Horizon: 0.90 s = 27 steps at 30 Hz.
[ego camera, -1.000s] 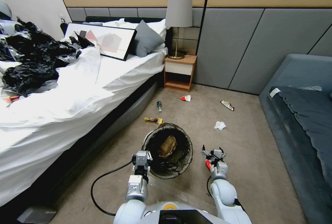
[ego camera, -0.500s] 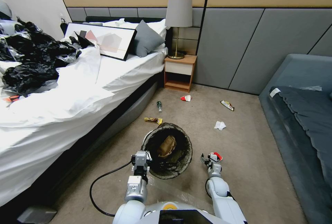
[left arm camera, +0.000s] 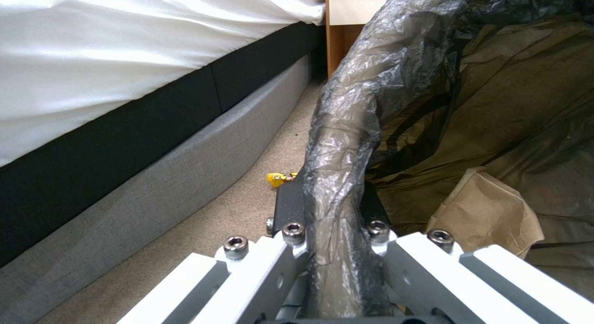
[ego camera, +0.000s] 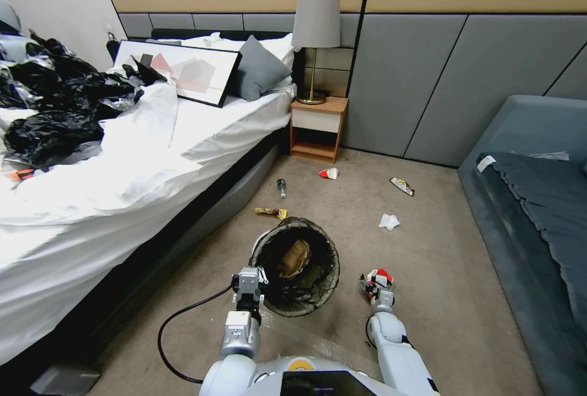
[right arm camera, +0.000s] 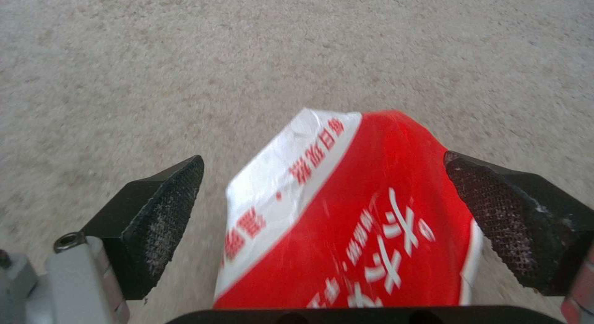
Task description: Pick up the trash bin, then pick up the garbage from the floor and place it into the trash bin.
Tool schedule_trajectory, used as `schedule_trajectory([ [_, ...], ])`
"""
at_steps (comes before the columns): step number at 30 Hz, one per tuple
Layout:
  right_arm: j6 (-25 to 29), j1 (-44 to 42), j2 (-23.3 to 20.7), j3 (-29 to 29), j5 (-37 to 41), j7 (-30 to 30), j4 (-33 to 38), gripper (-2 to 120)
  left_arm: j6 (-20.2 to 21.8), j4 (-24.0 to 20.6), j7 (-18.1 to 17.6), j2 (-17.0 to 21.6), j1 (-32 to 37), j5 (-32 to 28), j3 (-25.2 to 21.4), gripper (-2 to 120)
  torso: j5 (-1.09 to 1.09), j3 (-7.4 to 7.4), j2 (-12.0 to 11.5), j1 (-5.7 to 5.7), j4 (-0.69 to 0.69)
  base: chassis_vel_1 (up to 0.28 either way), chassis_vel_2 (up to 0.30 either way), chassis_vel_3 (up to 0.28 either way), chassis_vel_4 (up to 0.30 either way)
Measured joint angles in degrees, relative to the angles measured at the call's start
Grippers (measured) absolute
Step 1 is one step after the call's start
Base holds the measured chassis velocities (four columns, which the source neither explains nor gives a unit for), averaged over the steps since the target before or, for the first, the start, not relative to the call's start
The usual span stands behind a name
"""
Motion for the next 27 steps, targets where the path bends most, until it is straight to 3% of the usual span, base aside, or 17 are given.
schedule_trajectory([
  [13,3.05,3.21,-0.03,0.27,-0.38,-0.39,-6.87,56,-0.13,0.09,-0.03,-0.04,0.26,0.33,0.02,0,-0.03,-0.01,0.0,0.0,-0.01,0.0,0.0,0.0,0.0],
  [19,3.83,2.04,0.1,0.98,-0.38,-0.47,-6.49,30,-0.14,0.27,-0.06,-0.03,0.17,0.34,0.08,0,-0.01,-0.01,0.0,0.0,-0.01,0.0,0.0,0.0,0.0],
  [25,4.11,1.59,0.16,1.33,-0.37,-0.64,-6.2,16,-0.19,0.38,-0.08,0.01,0.09,0.35,0.21,0,0.0,-0.01,0.0,0.0,0.0,0.0,0.0,0.0,0.0],
  [27,4.27,1.37,0.11,1.49,-0.37,-0.68,-6.05,5,-0.21,0.39,-0.11,0.09,0.07,0.34,0.23,0,0.01,-0.01,0.0,0.0,0.0,0.0,0.0,0.0,0.0],
])
